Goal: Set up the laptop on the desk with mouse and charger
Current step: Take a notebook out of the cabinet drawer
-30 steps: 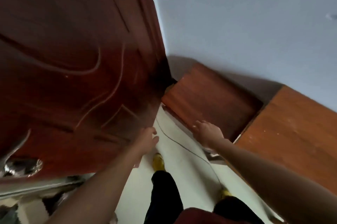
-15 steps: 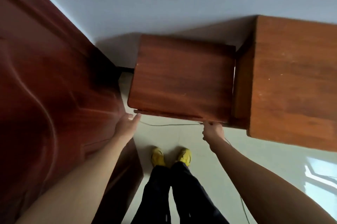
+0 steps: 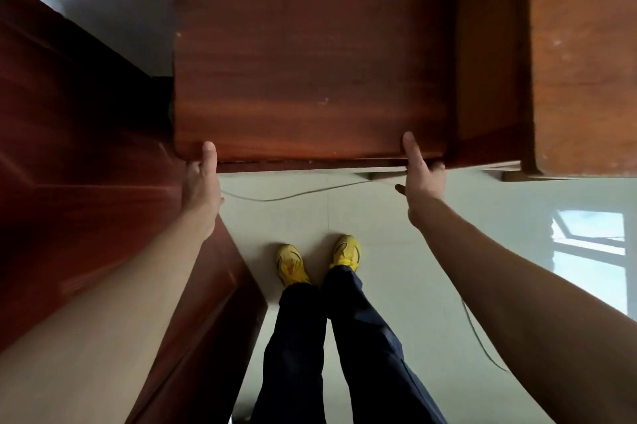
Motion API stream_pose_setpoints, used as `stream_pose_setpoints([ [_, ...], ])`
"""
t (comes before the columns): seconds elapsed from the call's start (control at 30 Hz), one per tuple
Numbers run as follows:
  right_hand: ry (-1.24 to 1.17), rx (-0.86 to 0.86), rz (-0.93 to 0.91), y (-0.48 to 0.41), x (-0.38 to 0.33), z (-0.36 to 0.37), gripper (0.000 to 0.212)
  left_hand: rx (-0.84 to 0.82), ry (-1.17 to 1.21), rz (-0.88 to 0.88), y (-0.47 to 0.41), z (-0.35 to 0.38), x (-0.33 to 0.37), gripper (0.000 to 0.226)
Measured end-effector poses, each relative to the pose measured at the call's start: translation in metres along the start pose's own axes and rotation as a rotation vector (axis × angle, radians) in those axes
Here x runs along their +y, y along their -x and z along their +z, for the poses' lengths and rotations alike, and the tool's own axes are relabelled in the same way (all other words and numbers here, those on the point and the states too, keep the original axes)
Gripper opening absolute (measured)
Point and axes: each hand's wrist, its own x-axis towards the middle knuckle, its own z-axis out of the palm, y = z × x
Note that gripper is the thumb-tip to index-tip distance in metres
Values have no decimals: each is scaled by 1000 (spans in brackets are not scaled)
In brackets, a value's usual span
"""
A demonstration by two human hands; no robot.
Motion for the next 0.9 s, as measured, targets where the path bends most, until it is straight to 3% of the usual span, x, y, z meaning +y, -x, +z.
stream_pose_setpoints([
  [0.13,31,-49,-39,6,12,-9,76,39,-6,-12,4,3,-12,88],
  [0.2,14,-44,-50,13,23,-17,57,60,-12,-56,11,0,-19,101],
  [0.27,46,11,-54,19,36,-25,36,67,-22,-72,21,-6,-32,88],
  [0.33,141,54,-48,21,48,-32,27,80,-16,-61,28,-10,-48,48],
  [0.4,210,74,-47,25,57,-37,25,111,18,-58,31,-10,-61,25],
  [0.6,275,99,-1,26,73,-40,26,227,112,-207,19,-3,-67,18],
  [0.9,231,60,101,14,84,-30,38,252,281,-468,10,8,-80,42],
])
